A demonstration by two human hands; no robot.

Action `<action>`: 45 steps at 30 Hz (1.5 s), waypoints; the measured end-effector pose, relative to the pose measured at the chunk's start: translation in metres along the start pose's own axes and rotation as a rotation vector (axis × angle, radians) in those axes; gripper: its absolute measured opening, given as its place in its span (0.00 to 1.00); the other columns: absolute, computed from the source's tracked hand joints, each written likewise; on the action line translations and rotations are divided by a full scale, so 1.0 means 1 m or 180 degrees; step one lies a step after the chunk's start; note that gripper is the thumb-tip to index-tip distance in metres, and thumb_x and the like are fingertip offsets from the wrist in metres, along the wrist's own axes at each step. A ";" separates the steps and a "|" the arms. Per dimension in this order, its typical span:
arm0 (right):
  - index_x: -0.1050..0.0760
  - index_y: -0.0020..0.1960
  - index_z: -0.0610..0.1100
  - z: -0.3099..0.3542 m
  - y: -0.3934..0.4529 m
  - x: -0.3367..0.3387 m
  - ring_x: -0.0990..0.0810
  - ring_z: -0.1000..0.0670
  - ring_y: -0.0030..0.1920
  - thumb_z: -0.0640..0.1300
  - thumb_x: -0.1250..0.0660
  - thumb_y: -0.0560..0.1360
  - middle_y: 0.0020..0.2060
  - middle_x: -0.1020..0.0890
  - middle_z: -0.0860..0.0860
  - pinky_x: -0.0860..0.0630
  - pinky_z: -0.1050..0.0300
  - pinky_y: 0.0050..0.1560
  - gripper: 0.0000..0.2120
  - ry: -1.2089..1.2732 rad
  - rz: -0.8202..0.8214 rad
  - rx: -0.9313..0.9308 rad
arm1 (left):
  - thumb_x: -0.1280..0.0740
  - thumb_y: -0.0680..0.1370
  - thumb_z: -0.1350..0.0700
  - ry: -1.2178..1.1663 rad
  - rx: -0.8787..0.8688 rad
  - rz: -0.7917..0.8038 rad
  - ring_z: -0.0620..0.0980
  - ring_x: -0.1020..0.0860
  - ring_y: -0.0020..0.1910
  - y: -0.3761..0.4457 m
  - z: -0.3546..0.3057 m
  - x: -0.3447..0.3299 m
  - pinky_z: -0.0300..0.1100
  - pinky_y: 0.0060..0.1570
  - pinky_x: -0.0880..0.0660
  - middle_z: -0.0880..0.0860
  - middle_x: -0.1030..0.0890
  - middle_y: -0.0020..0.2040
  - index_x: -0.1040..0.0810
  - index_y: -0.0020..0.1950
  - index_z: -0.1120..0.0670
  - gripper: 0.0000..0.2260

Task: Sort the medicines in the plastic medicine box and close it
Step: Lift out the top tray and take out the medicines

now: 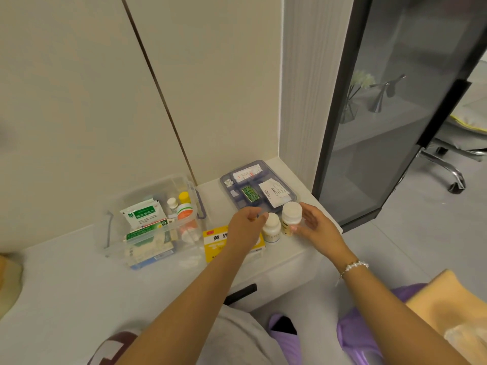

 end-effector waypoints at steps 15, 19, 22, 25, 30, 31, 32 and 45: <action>0.23 0.54 0.53 0.140 -0.038 -0.065 0.23 0.60 0.48 0.48 0.30 0.70 0.48 0.22 0.59 0.28 0.75 0.42 0.12 -0.0266 -0.0275 0.1138 | 0.39 0.78 0.56 0.0084 -0.1002 -0.0900 0.38 0.26 0.41 -0.047 -0.026 0.109 0.30 0.42 0.29 0.50 0.21 0.51 0.23 0.57 0.52 0.10; 0.22 0.53 0.53 0.161 -0.032 -0.110 0.24 0.61 0.47 0.47 0.29 0.70 0.47 0.22 0.60 0.29 0.77 0.42 0.12 -0.0229 -0.0051 0.1144 | 0.39 0.78 0.58 0.0197 -0.1030 -0.1141 0.41 0.25 0.43 -0.047 -0.013 0.158 0.28 0.42 0.31 0.51 0.20 0.50 0.22 0.57 0.53 0.10; 0.21 0.52 0.51 0.175 -0.026 -0.141 0.23 0.59 0.47 0.45 0.30 0.71 0.47 0.20 0.57 0.30 0.78 0.40 0.10 -0.0242 0.0069 0.1214 | 0.37 0.77 0.58 0.0223 -0.0951 -0.1291 0.43 0.25 0.44 -0.043 0.005 0.187 0.30 0.45 0.33 0.52 0.19 0.50 0.22 0.57 0.54 0.10; 0.21 0.52 0.49 0.184 -0.019 -0.168 0.22 0.56 0.48 0.44 0.30 0.71 0.48 0.19 0.54 0.29 0.77 0.39 0.10 -0.0214 0.0134 0.1271 | 0.36 0.76 0.58 0.0334 -0.0869 -0.1367 0.47 0.23 0.48 -0.037 0.022 0.211 0.34 0.49 0.31 0.53 0.19 0.51 0.21 0.56 0.55 0.10; 0.20 0.51 0.47 0.189 -0.002 -0.210 0.23 0.60 0.44 0.41 0.30 0.71 0.48 0.20 0.51 0.30 0.77 0.39 0.09 -0.0348 0.0215 0.1301 | 0.36 0.76 0.58 0.0414 -0.0571 -0.1367 0.48 0.23 0.48 -0.013 0.054 0.247 0.38 0.51 0.29 0.53 0.19 0.52 0.21 0.55 0.56 0.10; 0.20 0.51 0.46 0.190 0.001 -0.217 0.23 0.61 0.43 0.41 0.30 0.71 0.47 0.21 0.51 0.30 0.78 0.39 0.09 -0.0395 0.0225 0.1330 | 0.36 0.77 0.58 0.0499 -0.0496 -0.1299 0.47 0.24 0.48 -0.006 0.060 0.250 0.37 0.50 0.30 0.53 0.19 0.53 0.21 0.56 0.56 0.10; 0.20 0.50 0.45 0.190 0.004 -0.224 0.24 0.62 0.43 0.41 0.30 0.71 0.46 0.21 0.51 0.30 0.78 0.40 0.08 -0.0441 0.0240 0.1361 | 0.36 0.77 0.57 0.0592 -0.0408 -0.1209 0.47 0.24 0.49 0.001 0.066 0.252 0.36 0.50 0.31 0.53 0.19 0.54 0.21 0.57 0.56 0.10; 0.22 0.55 0.50 0.182 0.015 -0.261 0.22 0.53 0.46 0.51 0.38 0.75 0.49 0.19 0.53 0.28 0.63 0.43 0.12 -0.1923 0.0321 0.1784 | 0.40 0.79 0.49 0.1649 0.0262 0.0371 0.53 0.23 0.56 0.073 0.113 0.230 0.41 0.51 0.31 0.54 0.19 0.53 0.21 0.55 0.51 0.12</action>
Point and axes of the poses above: each hand's wrist, its own y-axis towards the middle knuckle, its own x-axis out of the back of the hand, z = x × y, the point moved 10 cm from there along y, towards the middle knuckle
